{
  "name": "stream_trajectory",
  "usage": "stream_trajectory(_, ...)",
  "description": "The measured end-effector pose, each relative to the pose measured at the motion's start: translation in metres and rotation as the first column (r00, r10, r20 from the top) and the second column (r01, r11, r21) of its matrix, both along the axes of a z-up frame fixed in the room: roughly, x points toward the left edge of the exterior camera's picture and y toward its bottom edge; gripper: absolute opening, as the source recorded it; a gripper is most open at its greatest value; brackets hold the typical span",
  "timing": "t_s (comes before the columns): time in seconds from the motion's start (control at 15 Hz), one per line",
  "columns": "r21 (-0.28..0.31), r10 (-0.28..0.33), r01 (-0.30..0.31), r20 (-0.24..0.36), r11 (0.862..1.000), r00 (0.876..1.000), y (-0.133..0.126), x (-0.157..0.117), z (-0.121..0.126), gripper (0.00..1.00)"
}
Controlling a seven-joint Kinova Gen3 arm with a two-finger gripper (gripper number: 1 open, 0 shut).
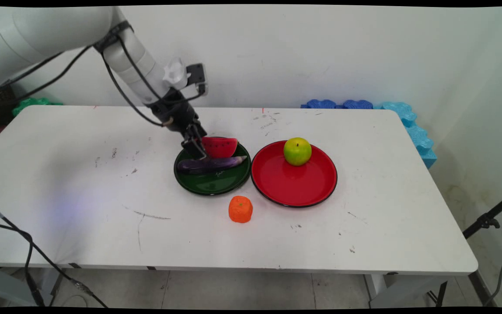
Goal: Pick up the eggplant from the green plate
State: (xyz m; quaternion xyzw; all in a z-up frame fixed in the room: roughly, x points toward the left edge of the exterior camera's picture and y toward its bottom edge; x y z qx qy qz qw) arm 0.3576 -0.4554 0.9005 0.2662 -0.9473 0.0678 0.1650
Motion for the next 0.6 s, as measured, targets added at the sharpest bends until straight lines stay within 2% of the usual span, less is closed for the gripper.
stream_trajectory(0.2,0.012,-0.001,0.000,0.015,1.000,1.000,0.002,0.010,-0.027,1.00)
stream_trajectory(0.6,0.002,-0.019,0.019,0.023,1.000,1.000,0.004,0.020,-0.062,1.00)
